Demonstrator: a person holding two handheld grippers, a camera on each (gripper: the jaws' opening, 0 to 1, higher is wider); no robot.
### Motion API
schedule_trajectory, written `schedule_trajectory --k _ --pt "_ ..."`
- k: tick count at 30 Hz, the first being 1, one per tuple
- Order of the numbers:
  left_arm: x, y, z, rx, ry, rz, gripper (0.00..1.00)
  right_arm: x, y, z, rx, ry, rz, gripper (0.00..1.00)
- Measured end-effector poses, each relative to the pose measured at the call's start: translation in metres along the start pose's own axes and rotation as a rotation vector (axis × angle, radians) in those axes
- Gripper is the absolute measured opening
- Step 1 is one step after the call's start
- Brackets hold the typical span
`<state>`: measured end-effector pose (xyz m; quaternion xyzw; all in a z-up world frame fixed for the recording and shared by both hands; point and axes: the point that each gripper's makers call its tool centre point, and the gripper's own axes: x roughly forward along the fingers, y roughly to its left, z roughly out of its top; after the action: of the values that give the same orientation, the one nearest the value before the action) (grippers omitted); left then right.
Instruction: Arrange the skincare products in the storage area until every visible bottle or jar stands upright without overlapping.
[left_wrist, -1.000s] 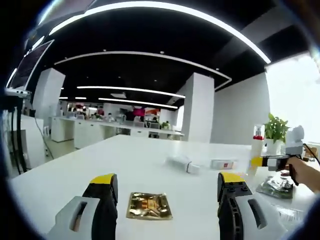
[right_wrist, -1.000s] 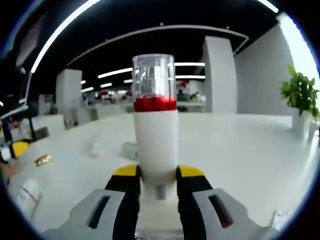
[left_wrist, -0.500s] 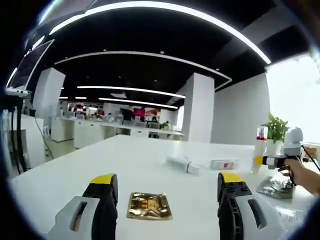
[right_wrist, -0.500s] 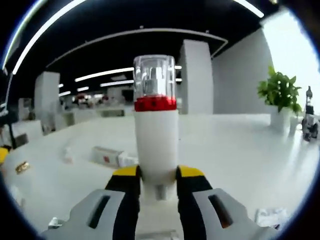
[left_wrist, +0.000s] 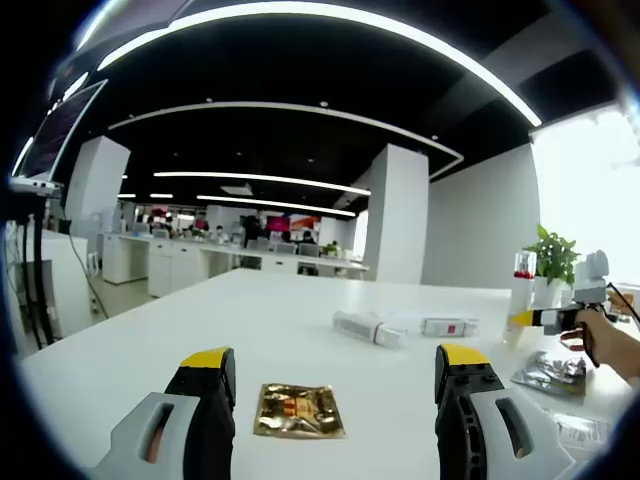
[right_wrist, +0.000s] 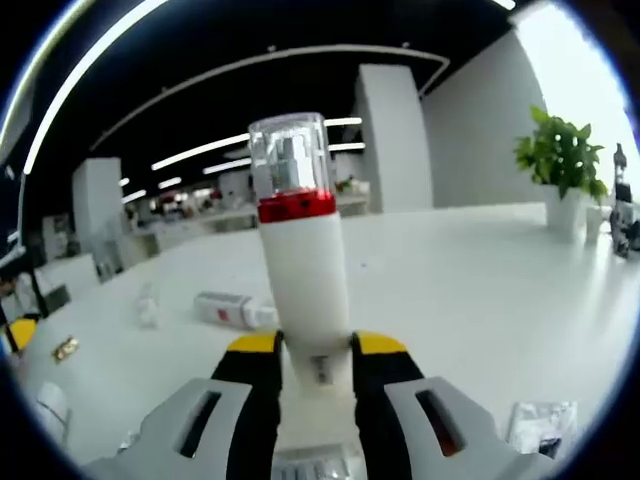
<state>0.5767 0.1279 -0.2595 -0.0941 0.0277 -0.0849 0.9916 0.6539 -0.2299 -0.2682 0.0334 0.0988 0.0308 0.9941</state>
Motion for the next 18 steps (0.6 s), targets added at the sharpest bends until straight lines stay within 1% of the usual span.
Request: schedule_trajectory --k 2,3,5,9,11,18 --pt "0.0 0.0 0.0 -0.001 0.0 0.0 0.84 0.002 0.001 0.0 0.0 -0.003 0.0 0.26" --pt "0.0 -0.001 0.0 -0.002 -0.001 -0.001 0.84 0.008 -0.001 0.002 -0.003 -0.003 0.002 0.26" --pt "0.0 0.0 0.0 -0.005 -0.002 -0.001 0.84 0.008 0.0 0.002 -0.011 -0.006 0.004 0.26" --pt "0.001 0.0 0.001 -0.006 -0.002 -0.002 0.84 0.017 0.001 0.001 -0.026 -0.027 0.01 0.26" --pt "0.001 0.001 0.001 -0.005 -0.002 -0.002 0.84 0.02 0.003 0.0 -0.059 -0.024 0.013 0.26" --pt "0.005 0.005 0.002 -0.009 -0.003 -0.001 0.84 0.013 0.005 -0.001 -0.058 -0.013 0.013 0.26"
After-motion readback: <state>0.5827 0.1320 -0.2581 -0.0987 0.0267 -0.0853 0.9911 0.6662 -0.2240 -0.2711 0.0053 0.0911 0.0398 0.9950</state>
